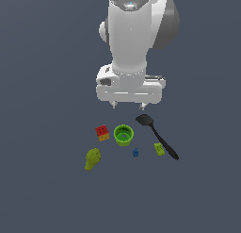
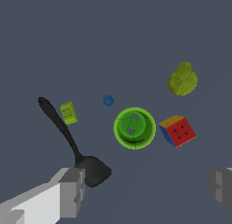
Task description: Pick up a designated object from a clutter of objects.
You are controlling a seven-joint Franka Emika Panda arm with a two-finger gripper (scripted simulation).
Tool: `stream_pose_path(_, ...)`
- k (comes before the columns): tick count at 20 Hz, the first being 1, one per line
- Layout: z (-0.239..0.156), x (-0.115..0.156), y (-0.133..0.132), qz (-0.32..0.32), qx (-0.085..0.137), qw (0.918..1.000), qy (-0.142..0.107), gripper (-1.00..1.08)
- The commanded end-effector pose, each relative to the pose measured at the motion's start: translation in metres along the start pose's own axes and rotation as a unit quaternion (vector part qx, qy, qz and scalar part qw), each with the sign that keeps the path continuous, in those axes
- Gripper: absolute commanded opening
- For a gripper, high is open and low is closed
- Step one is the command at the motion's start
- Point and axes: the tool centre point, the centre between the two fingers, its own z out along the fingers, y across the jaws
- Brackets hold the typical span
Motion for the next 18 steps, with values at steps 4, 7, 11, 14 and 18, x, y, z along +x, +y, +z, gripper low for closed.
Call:
stream_pose_path(4,0.035,0.005,0.018,0.089,0.006,0.9960,-0.003,1.00)
stream_pose_path(7,0.056,0.007,0.031,0.146,0.008,0.9892,-0.004,1.00)
stream_pose_path(11,0.085,0.007,0.048,0.221,0.008,0.9752,-0.005,1.00)
stream_pose_path(14,0.105,0.006,0.063,0.277,0.006,0.9608,-0.004,1.00)
stream_pose_path(18,0.132,0.003,0.083,0.350,0.001,0.9366,-0.002,1.00)
